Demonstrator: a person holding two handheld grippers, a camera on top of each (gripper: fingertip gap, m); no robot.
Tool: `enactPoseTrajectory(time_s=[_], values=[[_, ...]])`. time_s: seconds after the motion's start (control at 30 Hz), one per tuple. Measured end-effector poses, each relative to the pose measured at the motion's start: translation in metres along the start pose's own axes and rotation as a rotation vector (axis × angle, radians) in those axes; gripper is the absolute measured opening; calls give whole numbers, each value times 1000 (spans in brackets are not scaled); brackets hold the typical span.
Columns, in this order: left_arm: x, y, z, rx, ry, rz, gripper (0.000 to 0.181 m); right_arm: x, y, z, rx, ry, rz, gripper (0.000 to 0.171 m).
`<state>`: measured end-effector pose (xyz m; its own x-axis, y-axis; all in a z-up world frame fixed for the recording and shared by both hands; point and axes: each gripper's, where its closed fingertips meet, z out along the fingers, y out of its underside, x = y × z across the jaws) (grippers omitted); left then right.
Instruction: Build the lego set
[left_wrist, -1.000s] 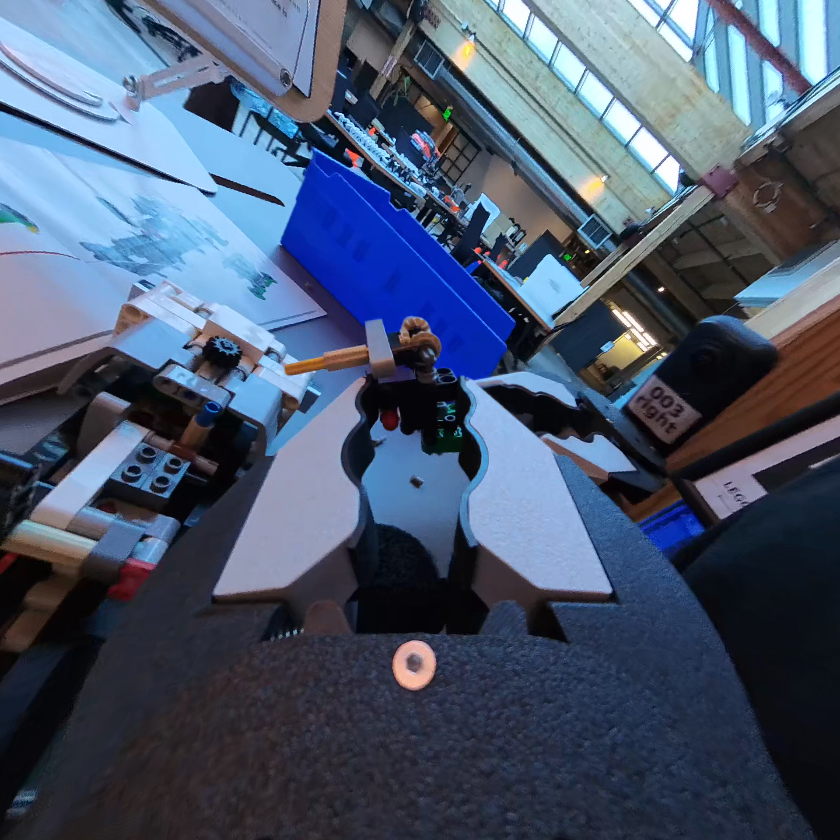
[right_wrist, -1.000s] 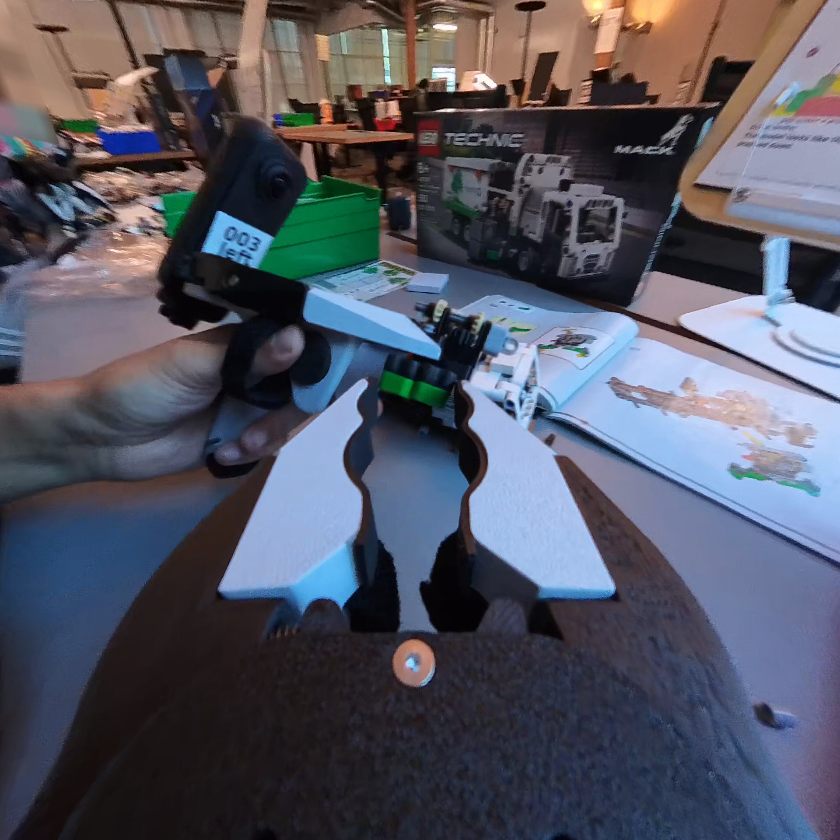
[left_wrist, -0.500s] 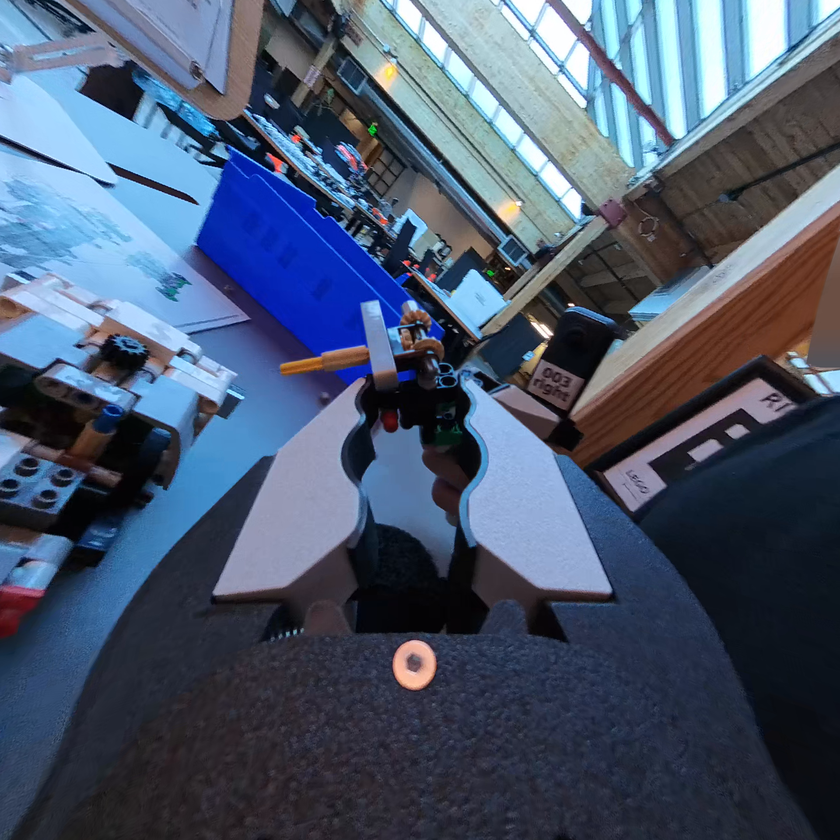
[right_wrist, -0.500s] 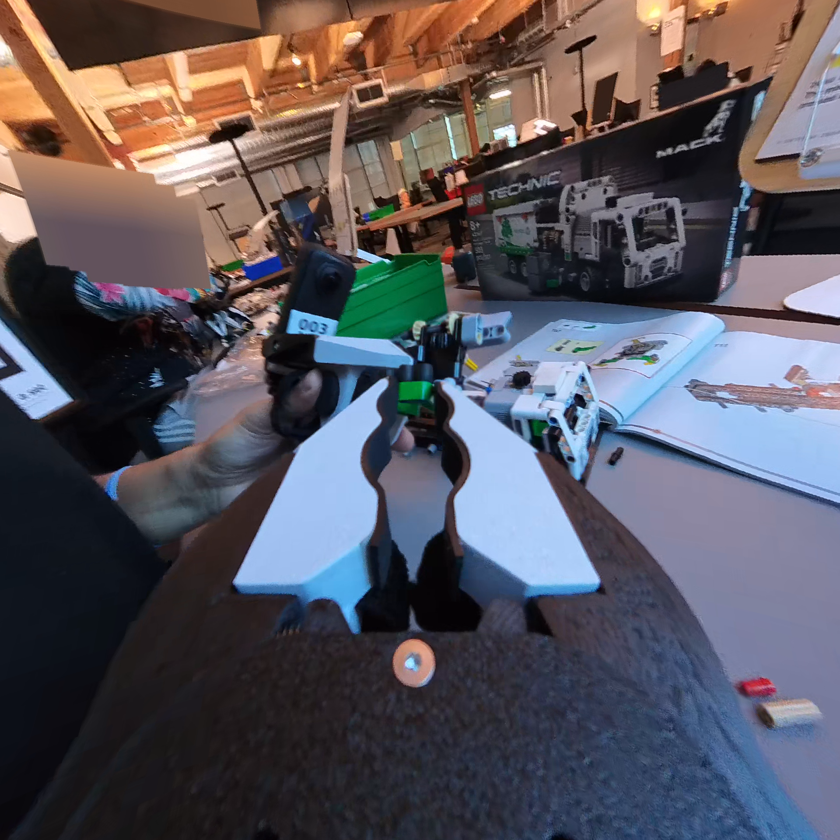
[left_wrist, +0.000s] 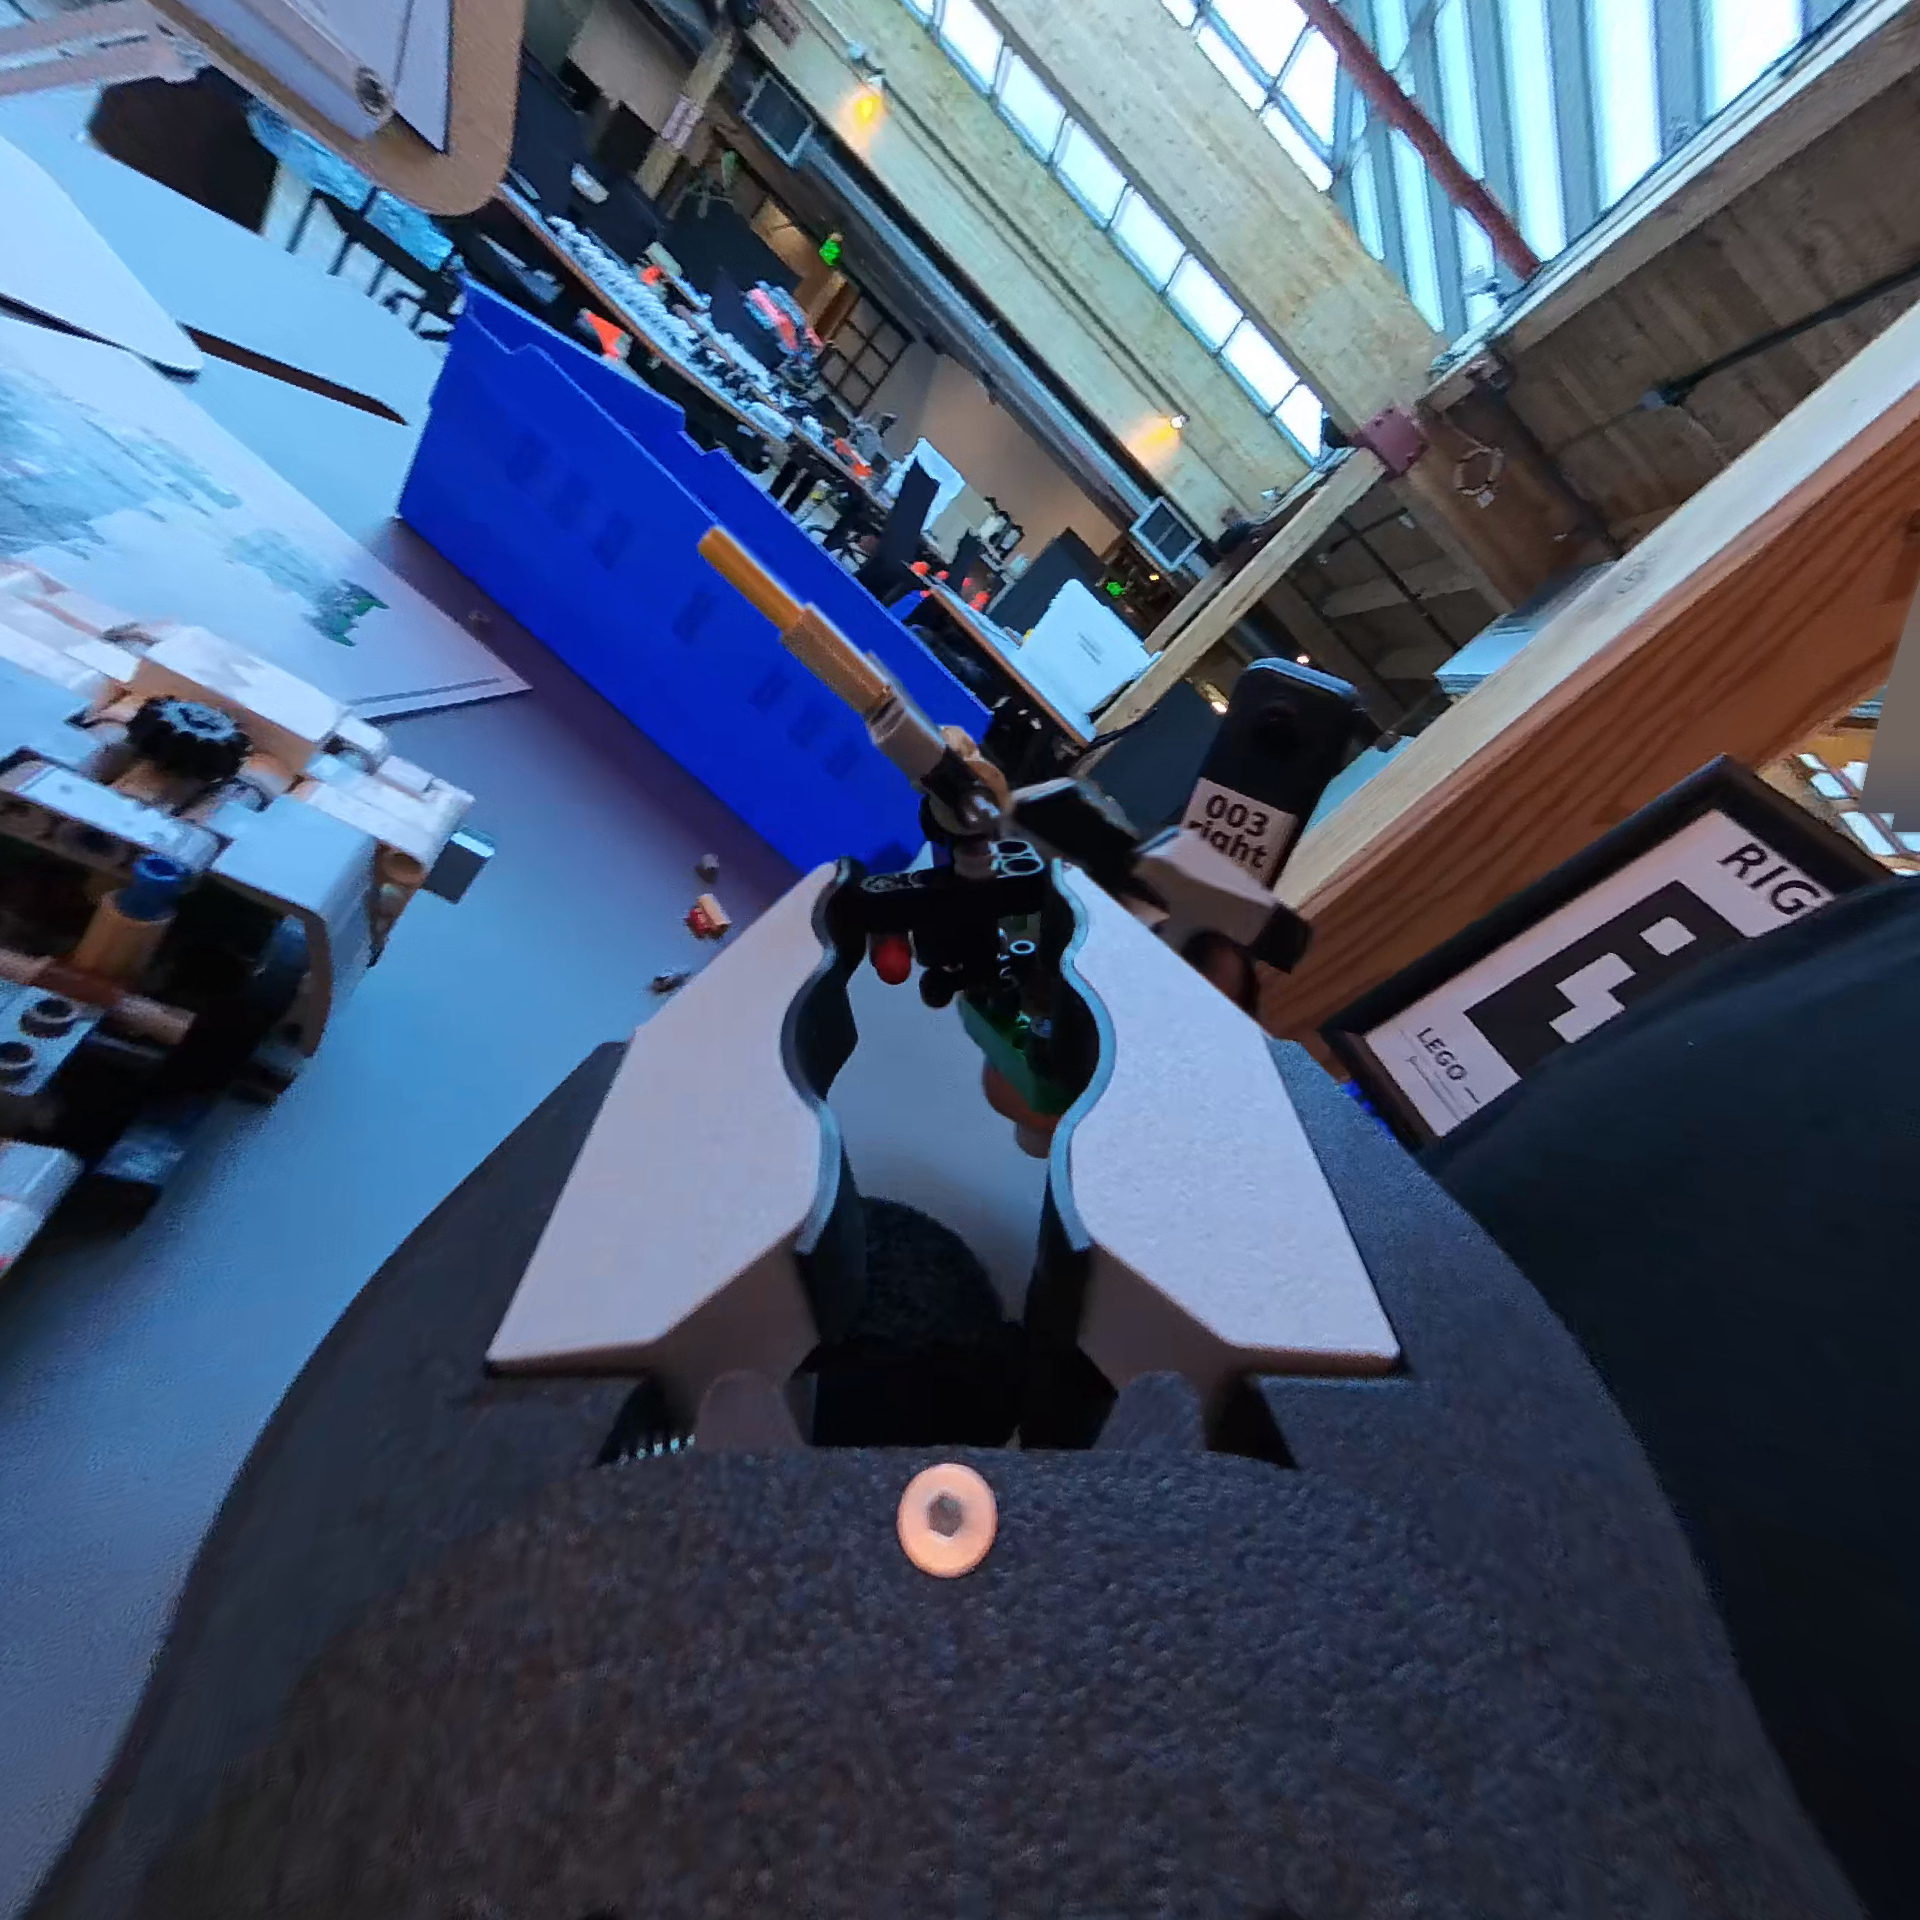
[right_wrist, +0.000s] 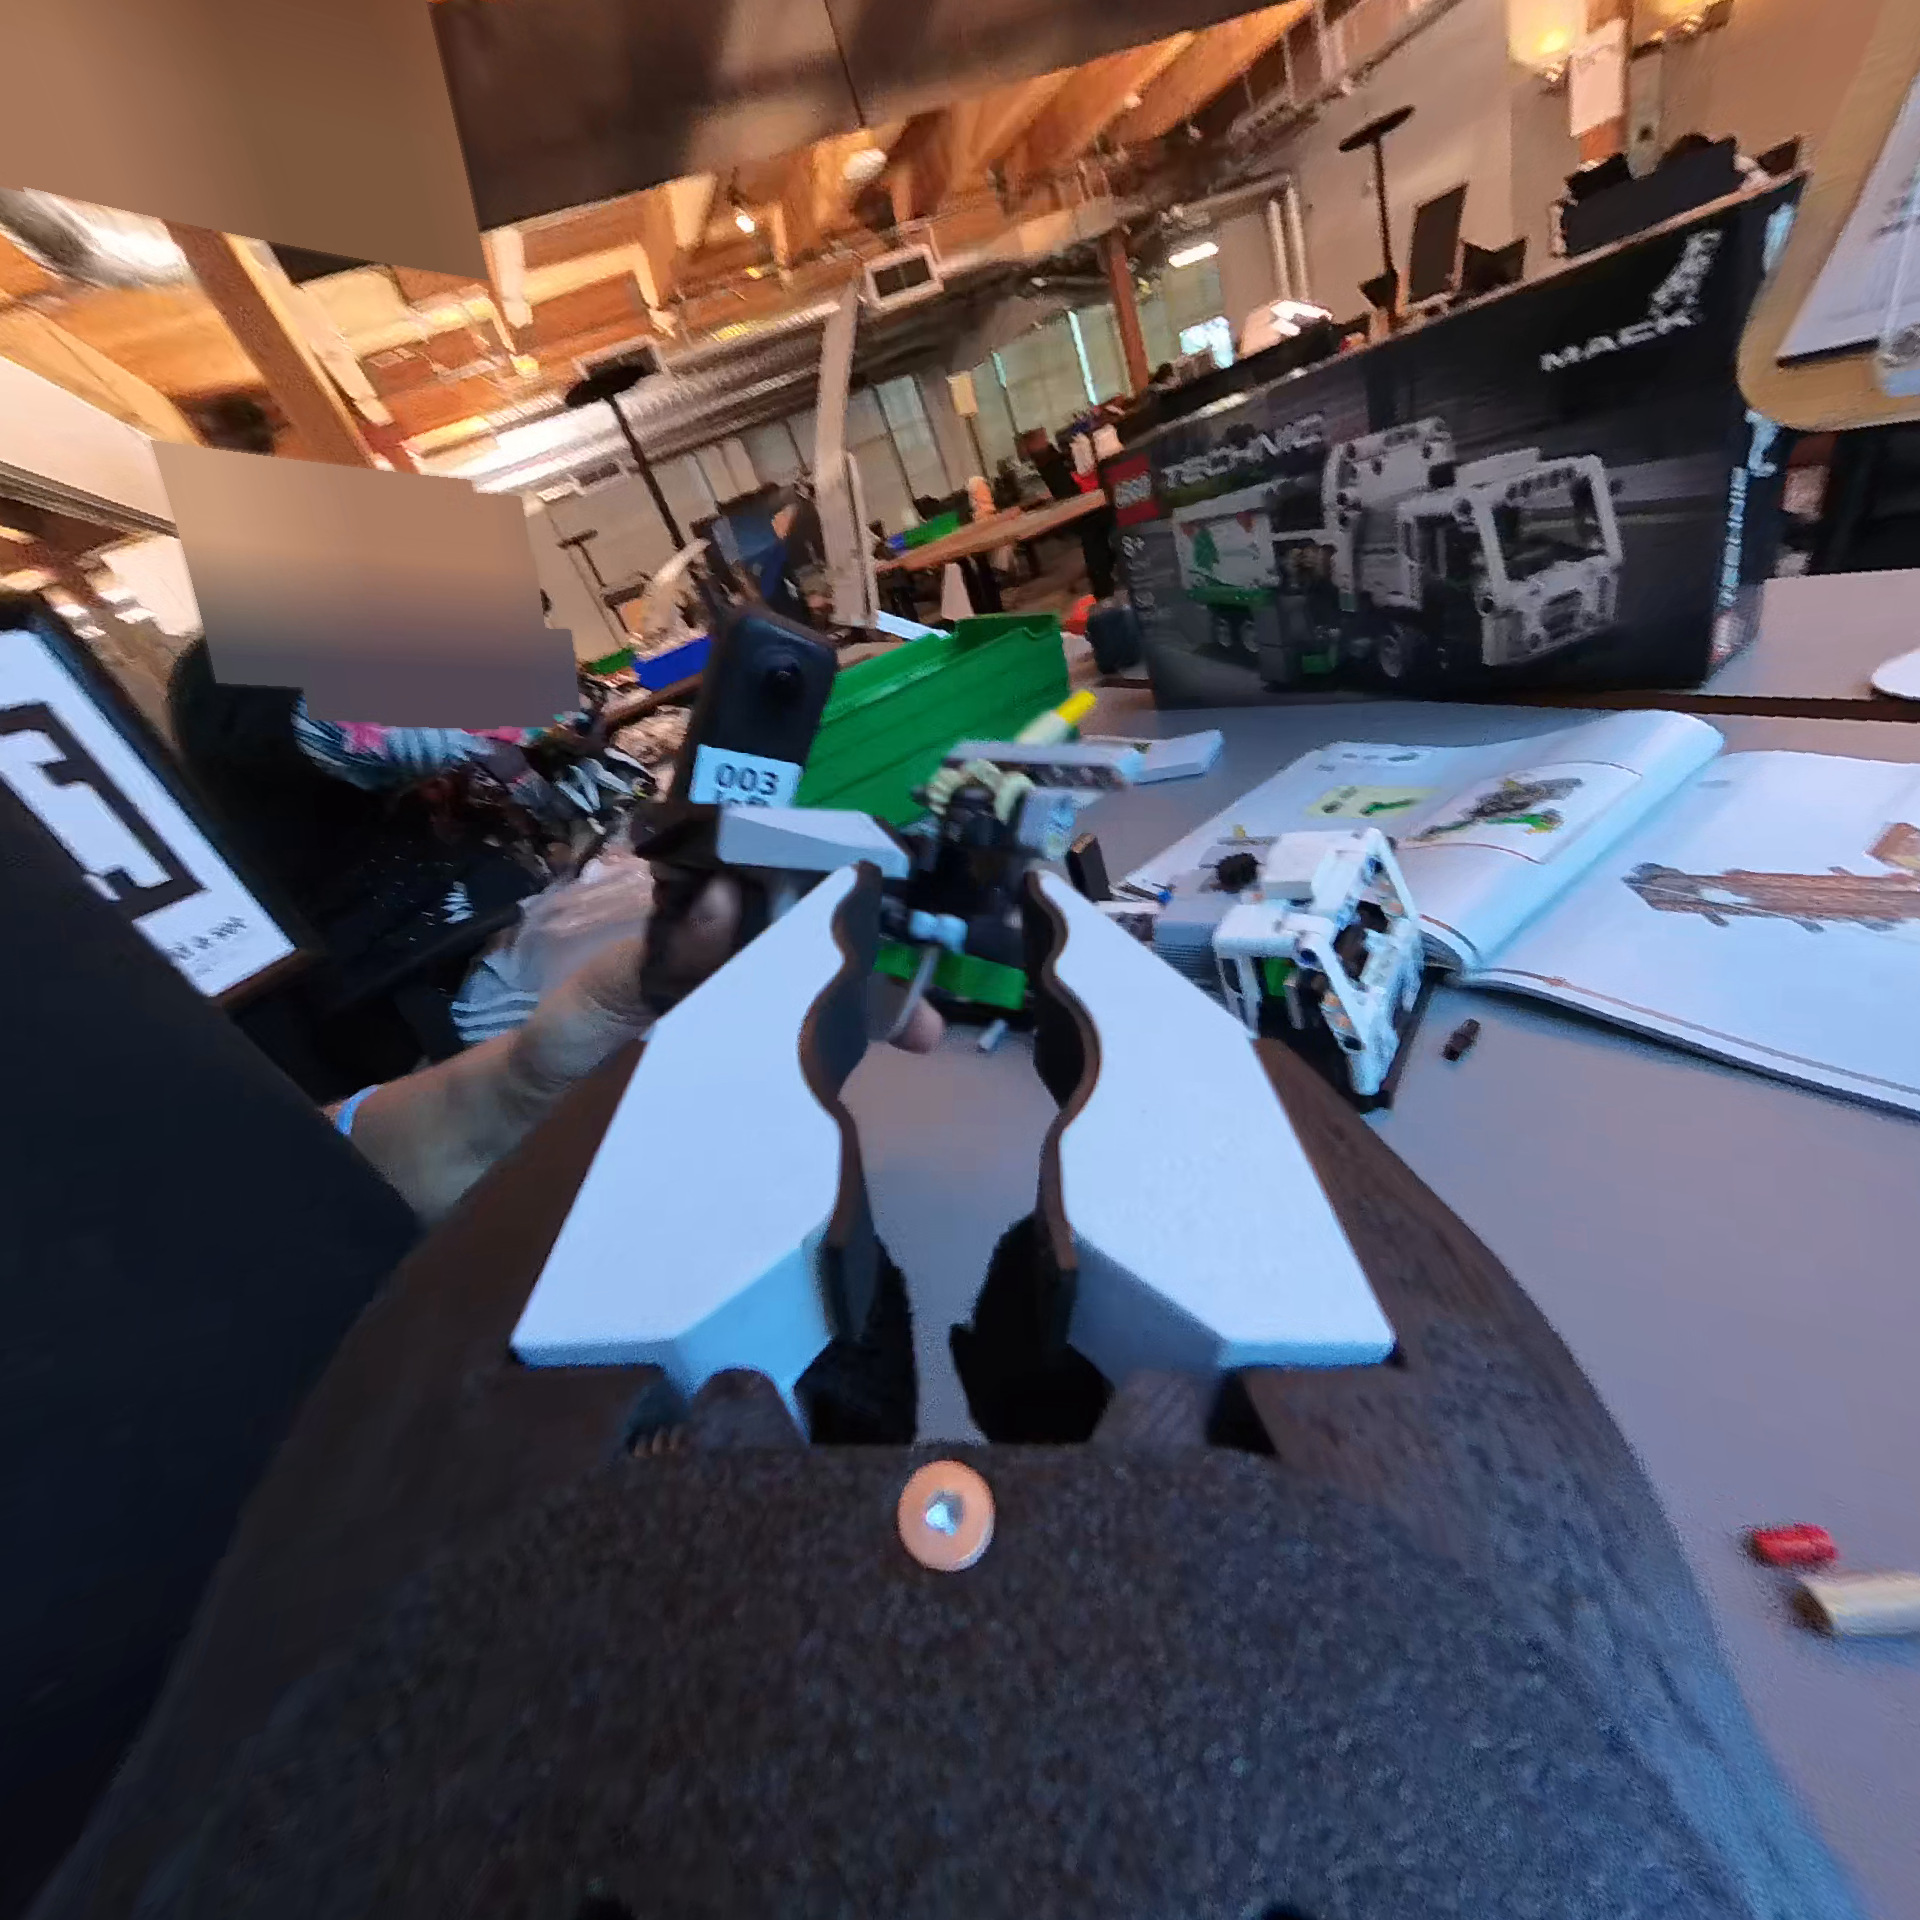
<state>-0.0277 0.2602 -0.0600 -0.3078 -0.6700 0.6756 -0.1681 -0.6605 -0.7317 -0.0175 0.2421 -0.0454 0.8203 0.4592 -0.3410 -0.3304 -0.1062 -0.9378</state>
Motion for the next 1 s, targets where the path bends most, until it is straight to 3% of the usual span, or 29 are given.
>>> enactPoseTrajectory(time_s=[0.17,0.3,0.63,0.9,1.0], values=[[-2,-1,-1,24,-8,-21,30,6,15,6,-69,55,-26,36],[3,2,0,18,19,-24,31,15,18,5,-83,103,-58,22],[-16,-1,-8,60,-55,-56,30,4,14,10,-67,30,-66,35],[-13,-1,-16,67,-24,-83,30,15,24,19,-118,62,-31,35],[-24,4,-26,55,-89,-97,31,43,16,4,-139,193,-87,33]])
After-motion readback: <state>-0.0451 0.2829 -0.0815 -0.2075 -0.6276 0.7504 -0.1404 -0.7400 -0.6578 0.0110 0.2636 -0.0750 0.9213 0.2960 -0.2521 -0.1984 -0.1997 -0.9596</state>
